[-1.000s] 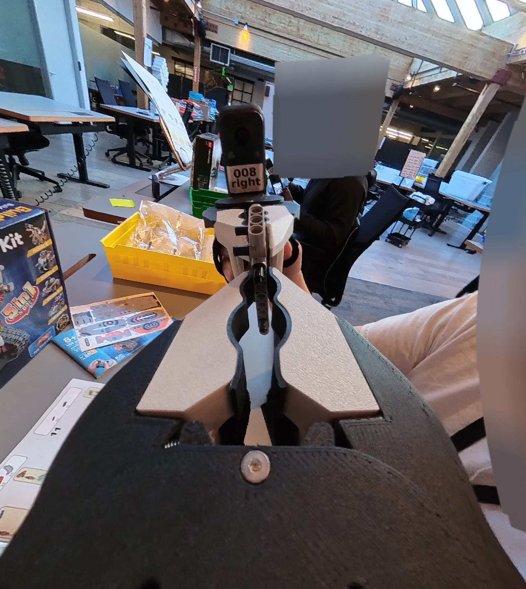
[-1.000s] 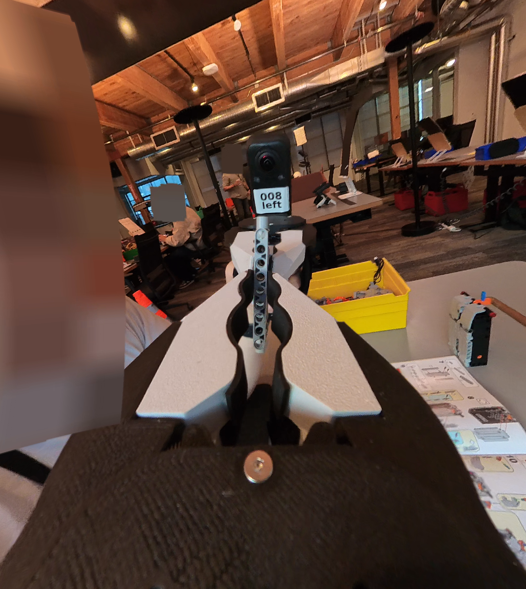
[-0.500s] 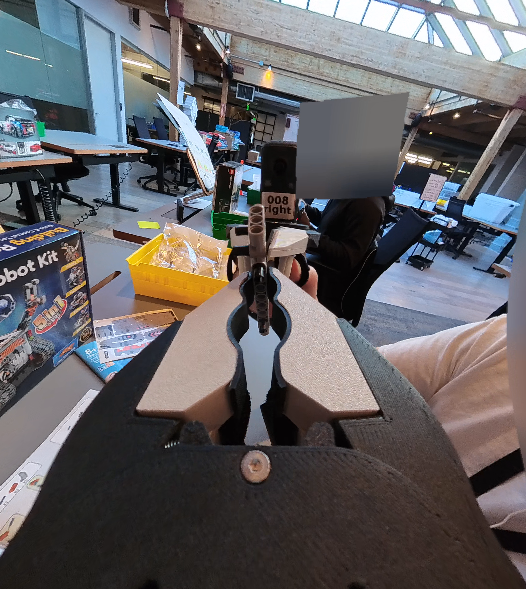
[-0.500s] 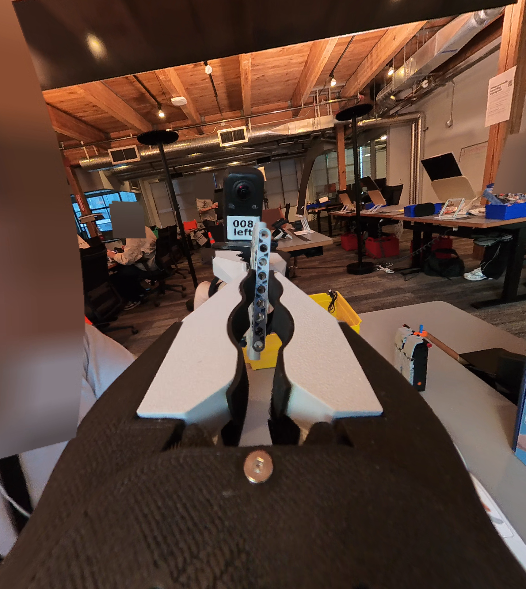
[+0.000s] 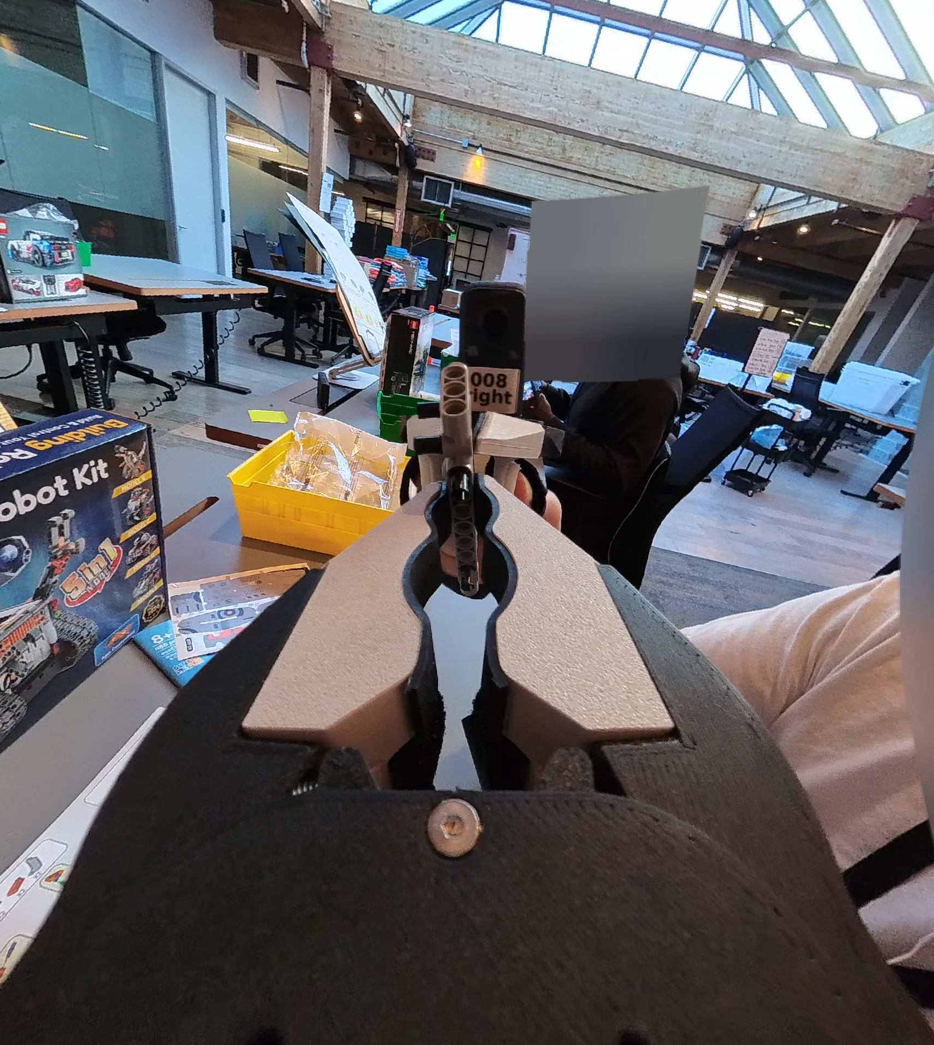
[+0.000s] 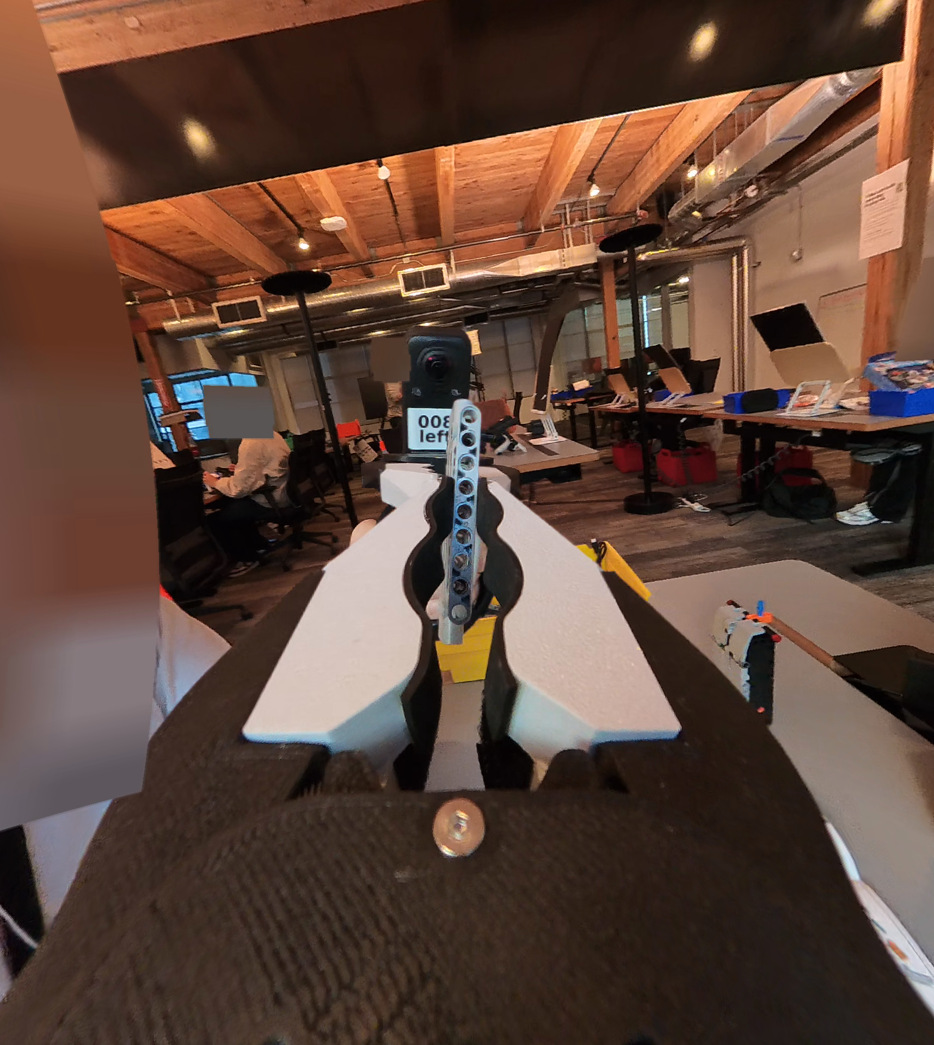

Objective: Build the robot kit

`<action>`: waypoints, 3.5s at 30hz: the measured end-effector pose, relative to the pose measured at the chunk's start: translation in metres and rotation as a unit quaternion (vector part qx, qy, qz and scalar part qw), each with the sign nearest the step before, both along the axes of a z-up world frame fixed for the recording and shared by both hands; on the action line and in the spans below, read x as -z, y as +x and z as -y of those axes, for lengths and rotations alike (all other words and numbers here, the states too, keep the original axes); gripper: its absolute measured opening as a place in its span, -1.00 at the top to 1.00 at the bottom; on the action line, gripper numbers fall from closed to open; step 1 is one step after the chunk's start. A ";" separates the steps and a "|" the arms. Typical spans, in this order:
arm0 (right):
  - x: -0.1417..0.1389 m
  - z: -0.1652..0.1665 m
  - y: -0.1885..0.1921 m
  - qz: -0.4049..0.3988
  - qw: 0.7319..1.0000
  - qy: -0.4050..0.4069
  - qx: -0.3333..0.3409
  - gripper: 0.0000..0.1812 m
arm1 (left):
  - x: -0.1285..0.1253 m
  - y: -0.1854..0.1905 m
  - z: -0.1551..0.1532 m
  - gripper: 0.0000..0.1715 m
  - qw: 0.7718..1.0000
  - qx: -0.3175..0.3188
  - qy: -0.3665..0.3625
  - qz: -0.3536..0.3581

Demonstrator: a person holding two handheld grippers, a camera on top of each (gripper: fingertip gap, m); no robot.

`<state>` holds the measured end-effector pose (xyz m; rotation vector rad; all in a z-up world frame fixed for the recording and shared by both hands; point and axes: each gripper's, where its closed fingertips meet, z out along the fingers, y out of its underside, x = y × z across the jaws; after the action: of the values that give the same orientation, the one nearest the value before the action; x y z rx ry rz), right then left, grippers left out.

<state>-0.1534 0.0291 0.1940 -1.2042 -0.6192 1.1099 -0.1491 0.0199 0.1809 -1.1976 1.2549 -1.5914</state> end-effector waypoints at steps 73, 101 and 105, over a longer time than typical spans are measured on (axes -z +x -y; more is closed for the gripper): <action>-0.013 -0.002 0.011 -0.091 0.995 -0.028 -0.033 0.93 | -0.008 0.008 -0.003 0.95 0.997 0.025 -0.044 0.053; -0.010 -0.011 0.013 -0.138 0.989 -0.021 -0.045 0.93 | -0.008 0.010 -0.004 0.95 0.998 0.018 -0.038 0.055; -0.010 -0.009 0.016 -0.112 0.993 -0.009 -0.029 0.92 | -0.006 0.003 -0.006 0.95 0.998 0.022 -0.033 0.040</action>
<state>-0.1379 0.0383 0.2039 -1.0645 -0.4751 1.2823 -0.1463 0.0255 0.1873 -1.1415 1.1937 -1.7071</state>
